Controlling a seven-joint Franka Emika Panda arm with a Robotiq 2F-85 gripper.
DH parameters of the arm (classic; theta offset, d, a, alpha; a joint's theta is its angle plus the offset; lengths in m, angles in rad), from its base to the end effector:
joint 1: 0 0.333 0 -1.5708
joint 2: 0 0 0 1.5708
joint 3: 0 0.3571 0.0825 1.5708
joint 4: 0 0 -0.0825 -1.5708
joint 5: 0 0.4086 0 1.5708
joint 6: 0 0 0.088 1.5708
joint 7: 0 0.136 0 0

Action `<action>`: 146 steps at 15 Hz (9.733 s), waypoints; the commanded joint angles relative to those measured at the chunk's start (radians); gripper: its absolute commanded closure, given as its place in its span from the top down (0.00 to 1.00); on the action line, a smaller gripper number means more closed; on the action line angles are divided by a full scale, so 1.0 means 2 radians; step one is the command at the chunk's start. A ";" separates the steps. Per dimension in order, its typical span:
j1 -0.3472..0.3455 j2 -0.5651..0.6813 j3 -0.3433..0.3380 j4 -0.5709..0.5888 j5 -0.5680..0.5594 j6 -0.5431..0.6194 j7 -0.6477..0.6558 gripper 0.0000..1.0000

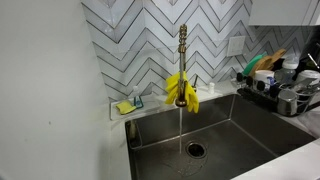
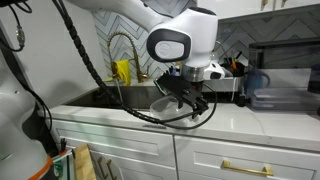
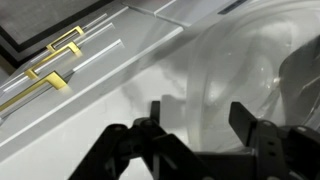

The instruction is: Open the tap, pick up the lunchbox on the counter and the rinse it

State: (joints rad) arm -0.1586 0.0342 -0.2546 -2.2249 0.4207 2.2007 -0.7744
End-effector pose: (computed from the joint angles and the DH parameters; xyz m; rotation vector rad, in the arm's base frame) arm 0.5094 -0.1972 0.3546 -2.8328 -0.1436 -0.1934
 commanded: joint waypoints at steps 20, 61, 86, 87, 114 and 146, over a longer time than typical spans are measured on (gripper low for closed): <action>0.001 -0.100 0.045 0.003 -0.047 -0.219 -0.028 0.02; 0.218 -0.058 0.249 -0.074 0.027 0.064 0.296 0.02; 0.220 0.039 0.280 -0.015 0.082 0.150 0.327 0.02; 0.220 0.039 0.280 -0.015 0.077 0.150 0.331 0.02; 0.192 -0.094 0.271 0.026 -0.406 -0.056 0.395 0.02; 0.214 -0.090 0.258 0.055 -0.615 -0.086 0.545 0.02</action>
State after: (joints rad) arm 0.2779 -0.1214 0.2772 -2.1144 -0.9517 2.0195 0.3457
